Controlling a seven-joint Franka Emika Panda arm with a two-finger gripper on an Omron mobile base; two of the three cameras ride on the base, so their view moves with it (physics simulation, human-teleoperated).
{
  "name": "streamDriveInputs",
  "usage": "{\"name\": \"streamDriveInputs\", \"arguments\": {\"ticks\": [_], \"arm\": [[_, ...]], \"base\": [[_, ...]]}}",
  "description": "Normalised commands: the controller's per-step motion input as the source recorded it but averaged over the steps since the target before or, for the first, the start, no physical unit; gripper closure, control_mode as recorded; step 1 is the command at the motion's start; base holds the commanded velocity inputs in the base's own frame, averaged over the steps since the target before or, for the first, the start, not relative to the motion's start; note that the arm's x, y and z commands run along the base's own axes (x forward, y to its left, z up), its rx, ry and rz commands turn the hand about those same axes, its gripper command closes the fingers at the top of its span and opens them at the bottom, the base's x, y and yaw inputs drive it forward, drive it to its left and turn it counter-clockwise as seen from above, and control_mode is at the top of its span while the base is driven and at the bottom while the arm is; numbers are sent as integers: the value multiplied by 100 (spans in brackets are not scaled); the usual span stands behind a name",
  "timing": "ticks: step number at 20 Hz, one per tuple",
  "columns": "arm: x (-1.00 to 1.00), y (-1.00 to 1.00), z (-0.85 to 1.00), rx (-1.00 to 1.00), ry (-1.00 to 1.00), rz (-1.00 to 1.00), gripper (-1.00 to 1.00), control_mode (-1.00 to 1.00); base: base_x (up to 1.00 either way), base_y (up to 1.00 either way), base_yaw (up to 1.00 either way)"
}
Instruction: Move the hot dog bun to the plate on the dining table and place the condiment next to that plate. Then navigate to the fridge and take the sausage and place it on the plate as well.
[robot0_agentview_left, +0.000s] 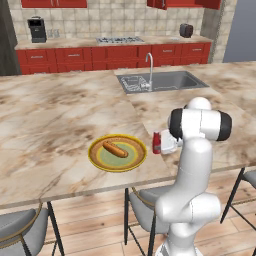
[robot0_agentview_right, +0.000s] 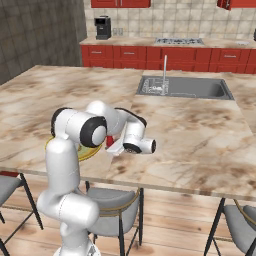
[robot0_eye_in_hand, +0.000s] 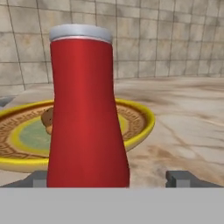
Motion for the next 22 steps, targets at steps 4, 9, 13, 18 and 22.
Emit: {"name": "streamDriveInputs", "arguments": {"ticks": [4,9,13,18,22], "arm": [[-5,-29,0,0,0,0,-100,-100],[-36,-28,4,0,-2,0,-100,-100],[-51,-10,27,0,-9,0,-100,-100],[-61,0,62,0,-16,-1,-100,-100],[-57,0,90,-4,-8,-11,-100,-100]], "base": [[0,0,0],[0,0,0],[0,0,0],[0,0,0],[0,0,0]]}}
